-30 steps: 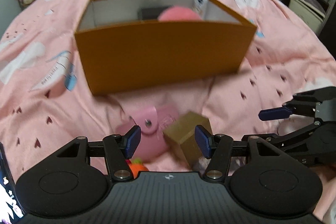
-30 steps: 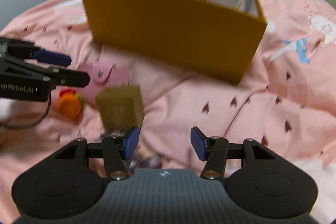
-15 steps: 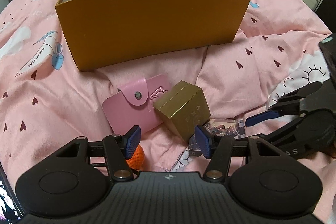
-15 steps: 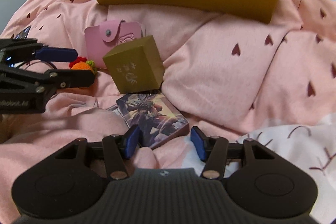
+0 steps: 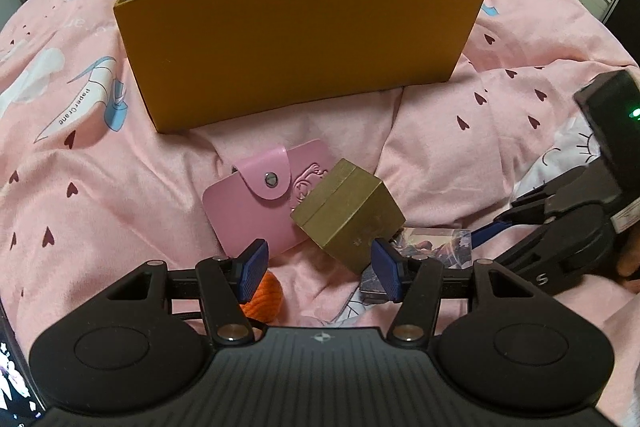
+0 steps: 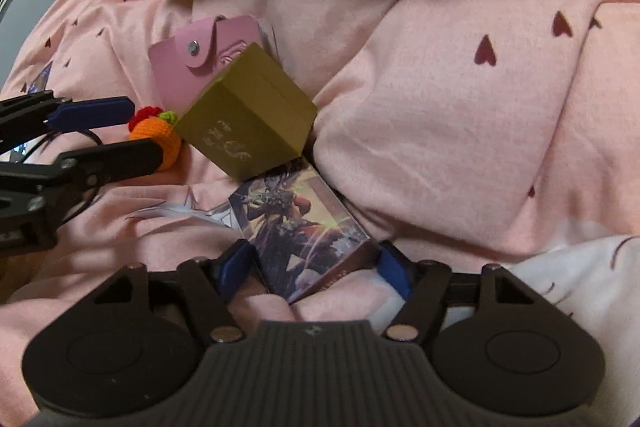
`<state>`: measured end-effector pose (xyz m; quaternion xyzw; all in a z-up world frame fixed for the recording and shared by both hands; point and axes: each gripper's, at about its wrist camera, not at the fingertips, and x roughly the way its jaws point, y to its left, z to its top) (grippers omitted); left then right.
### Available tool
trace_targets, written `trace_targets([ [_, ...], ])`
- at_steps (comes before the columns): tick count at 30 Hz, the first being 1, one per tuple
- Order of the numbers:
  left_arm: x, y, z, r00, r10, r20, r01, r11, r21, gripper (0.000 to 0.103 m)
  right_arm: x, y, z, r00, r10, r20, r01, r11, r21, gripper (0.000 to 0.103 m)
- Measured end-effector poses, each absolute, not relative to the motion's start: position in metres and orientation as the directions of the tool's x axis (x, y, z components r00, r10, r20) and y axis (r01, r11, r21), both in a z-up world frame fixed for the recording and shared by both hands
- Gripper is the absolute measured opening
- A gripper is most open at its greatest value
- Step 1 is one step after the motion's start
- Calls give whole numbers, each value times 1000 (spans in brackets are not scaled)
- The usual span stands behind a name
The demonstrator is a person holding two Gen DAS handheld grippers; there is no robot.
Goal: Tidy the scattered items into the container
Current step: 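Grasp the small printed box with the right tool while the left tool grasps the gold cube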
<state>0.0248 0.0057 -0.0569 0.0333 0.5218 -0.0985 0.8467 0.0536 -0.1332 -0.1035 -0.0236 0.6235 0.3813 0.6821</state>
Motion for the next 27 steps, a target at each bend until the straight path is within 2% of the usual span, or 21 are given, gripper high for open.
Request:
trace_targets([
  [1, 25, 6, -57, 437, -132, -890, 201, 978, -46, 67, 53, -135, -99, -57, 496, -867, -548, 710, 442, 57],
  [4, 25, 8, -58, 436, -130, -890, 200, 979, -45, 67, 54, -140, -85, -29, 516, -856, -542, 712, 447, 45],
  [7, 24, 8, -61, 437, -130, -890, 209, 977, -40, 67, 52, -140, -73, -10, 540, -842, -564, 692, 450, 38],
  [12, 24, 11, -64, 435, -127, -891, 234, 972, -24, 67, 52, -127, -69, 3, 545, -839, -607, 668, 432, 37],
  [15, 25, 14, -67, 427, -124, -896, 231, 973, -24, 67, 52, -121, -83, -64, 533, -844, -599, 656, 459, 37],
  [19, 29, 19, -71, 421, -118, -899, 204, 978, -33, 67, 53, -121, -84, -65, 552, -832, -585, 654, 479, 31],
  [22, 31, 19, -72, 423, -121, -898, 207, 978, -34, 67, 53, -124, -73, -33, 561, -827, -603, 649, 464, 28],
  [27, 35, 19, -75, 417, -125, -900, 206, 978, -40, 67, 54, -128, -43, 93, 554, -827, -672, 648, 359, 25],
])
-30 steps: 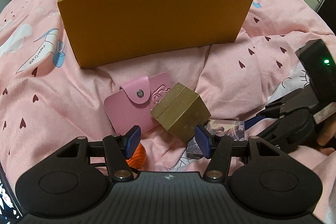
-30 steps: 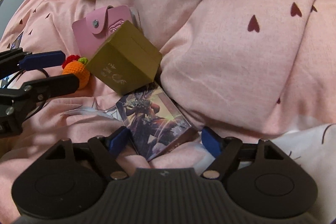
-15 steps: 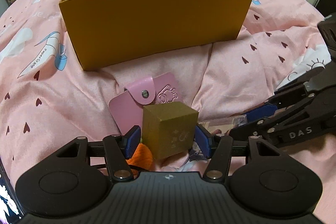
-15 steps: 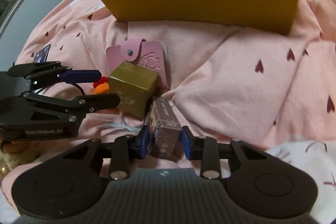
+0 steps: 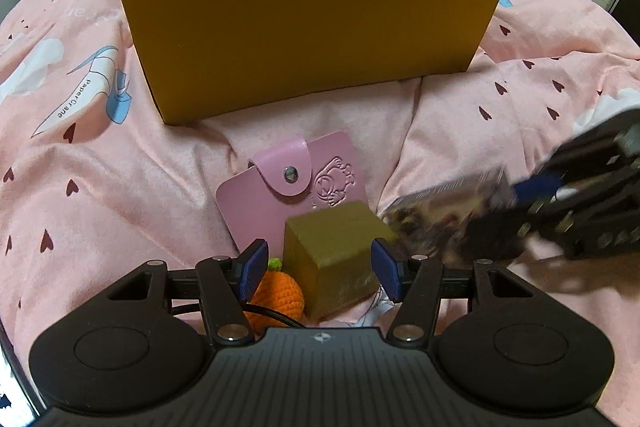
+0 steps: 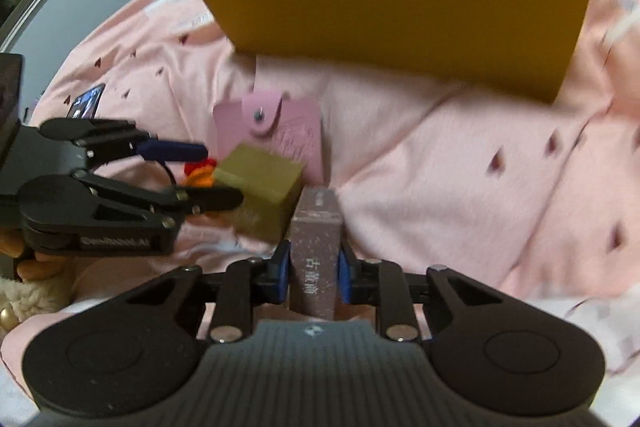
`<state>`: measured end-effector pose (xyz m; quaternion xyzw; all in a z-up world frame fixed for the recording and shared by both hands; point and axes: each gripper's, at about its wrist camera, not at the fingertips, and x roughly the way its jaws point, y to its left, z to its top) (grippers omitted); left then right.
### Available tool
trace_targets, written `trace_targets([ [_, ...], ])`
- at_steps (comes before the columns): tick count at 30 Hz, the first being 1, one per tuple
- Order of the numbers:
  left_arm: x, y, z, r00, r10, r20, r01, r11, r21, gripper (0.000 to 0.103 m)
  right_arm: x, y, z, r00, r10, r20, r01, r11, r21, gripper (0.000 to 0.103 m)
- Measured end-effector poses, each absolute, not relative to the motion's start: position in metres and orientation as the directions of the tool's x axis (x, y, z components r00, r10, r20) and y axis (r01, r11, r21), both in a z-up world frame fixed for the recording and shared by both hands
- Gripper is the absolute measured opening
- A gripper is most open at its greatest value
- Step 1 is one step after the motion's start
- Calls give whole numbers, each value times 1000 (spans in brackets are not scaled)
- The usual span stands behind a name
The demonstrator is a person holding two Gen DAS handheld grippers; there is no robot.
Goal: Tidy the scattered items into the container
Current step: 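Grasp the small printed box with the right tool while the left tool grasps the gold cube, then lift the gold cube and small box and carry both over the orange box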
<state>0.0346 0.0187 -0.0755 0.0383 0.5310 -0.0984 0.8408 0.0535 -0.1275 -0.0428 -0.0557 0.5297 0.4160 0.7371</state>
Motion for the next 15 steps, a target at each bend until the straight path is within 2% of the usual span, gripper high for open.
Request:
trace_targets([
  [5, 40, 18, -83, 402, -152, -903, 212, 975, -70, 69, 56, -136, -26, 190, 525, -830, -705, 661, 256, 25],
  [15, 50, 16, -99, 375, -205, -904, 219, 967, -128, 73, 55, -137, -40, 195, 513, -836, -675, 689, 265, 25],
])
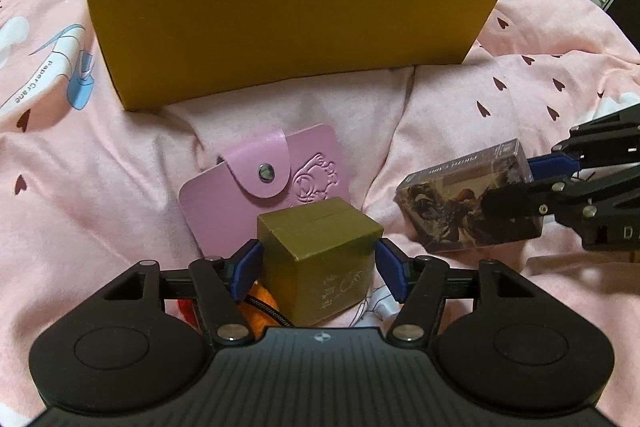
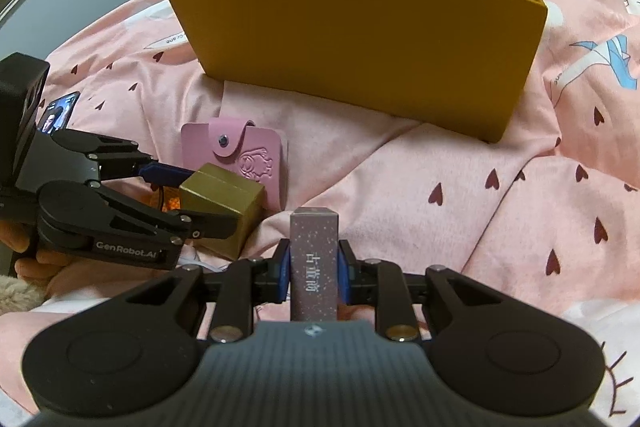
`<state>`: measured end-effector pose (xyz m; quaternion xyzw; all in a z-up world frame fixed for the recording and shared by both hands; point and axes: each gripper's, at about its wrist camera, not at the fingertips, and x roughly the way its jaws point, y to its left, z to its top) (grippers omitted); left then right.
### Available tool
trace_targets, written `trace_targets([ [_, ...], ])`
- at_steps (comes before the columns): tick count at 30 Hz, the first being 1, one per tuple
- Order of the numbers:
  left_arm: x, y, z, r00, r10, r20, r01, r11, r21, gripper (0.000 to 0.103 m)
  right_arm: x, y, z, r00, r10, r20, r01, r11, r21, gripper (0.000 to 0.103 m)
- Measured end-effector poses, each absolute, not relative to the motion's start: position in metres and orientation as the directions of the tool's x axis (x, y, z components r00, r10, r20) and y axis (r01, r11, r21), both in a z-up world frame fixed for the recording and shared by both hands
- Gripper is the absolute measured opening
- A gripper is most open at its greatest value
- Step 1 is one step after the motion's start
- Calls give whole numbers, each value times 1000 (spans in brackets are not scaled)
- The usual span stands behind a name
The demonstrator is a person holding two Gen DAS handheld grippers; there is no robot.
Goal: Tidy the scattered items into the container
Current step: 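Lift the gold cube and small box and carry both over the orange box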
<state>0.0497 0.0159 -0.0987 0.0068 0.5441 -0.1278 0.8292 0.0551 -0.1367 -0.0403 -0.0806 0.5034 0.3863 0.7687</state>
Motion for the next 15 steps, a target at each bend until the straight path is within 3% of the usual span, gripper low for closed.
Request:
trace_targets([
  [8, 42, 9, -87, 387, -281, -878, 279, 943, -179, 51, 52, -138, -42, 200, 514, -834, -678, 687, 261, 25],
  [15, 33, -9, -77, 364, -339, -868, 379, 905, -195, 49, 50, -146, -38, 205, 523, -828, -666, 694, 274, 25],
])
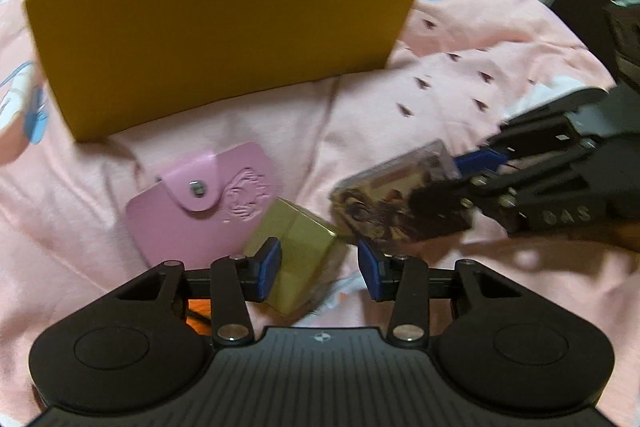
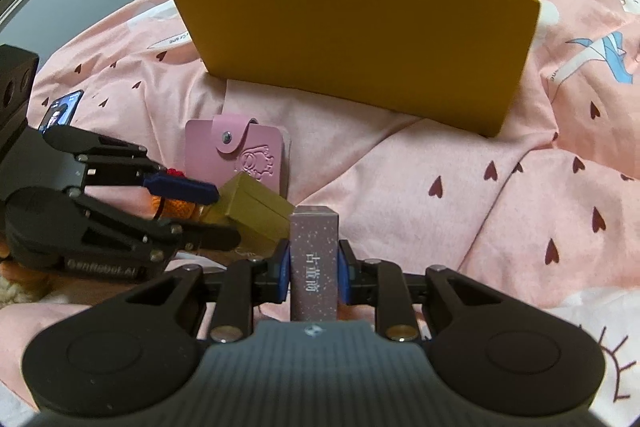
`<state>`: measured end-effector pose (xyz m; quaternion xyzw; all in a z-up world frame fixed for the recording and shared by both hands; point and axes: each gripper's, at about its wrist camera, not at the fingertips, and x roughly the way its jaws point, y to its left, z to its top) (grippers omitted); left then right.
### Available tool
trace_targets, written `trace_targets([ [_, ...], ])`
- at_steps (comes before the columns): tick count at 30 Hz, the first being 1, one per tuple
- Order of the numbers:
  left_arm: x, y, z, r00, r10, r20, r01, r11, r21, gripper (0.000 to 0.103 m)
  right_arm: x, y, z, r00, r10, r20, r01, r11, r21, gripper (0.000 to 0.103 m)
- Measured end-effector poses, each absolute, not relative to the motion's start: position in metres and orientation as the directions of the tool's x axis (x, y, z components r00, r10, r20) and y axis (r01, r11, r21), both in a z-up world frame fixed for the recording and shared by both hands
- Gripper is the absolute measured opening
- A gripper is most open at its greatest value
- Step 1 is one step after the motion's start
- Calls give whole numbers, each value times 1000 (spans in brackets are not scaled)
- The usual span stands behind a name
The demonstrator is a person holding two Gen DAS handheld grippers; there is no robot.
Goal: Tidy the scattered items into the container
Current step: 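Lift the gold cube and small box and carry both over the orange box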
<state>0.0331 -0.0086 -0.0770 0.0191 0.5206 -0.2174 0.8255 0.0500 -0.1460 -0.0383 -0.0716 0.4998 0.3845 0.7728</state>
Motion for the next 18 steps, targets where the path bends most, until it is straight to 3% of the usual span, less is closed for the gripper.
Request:
trace_targets([
  [13, 24, -27, -72, 378, -338, -862, 472, 871, -134, 50, 47, -153, -38, 224, 519, -825, -650, 710, 271, 25],
  [18, 18, -27, -65, 430, -305, -850, 510, 859, -50, 60, 48, -154, -39, 223, 518, -826, -648, 712, 272, 25],
])
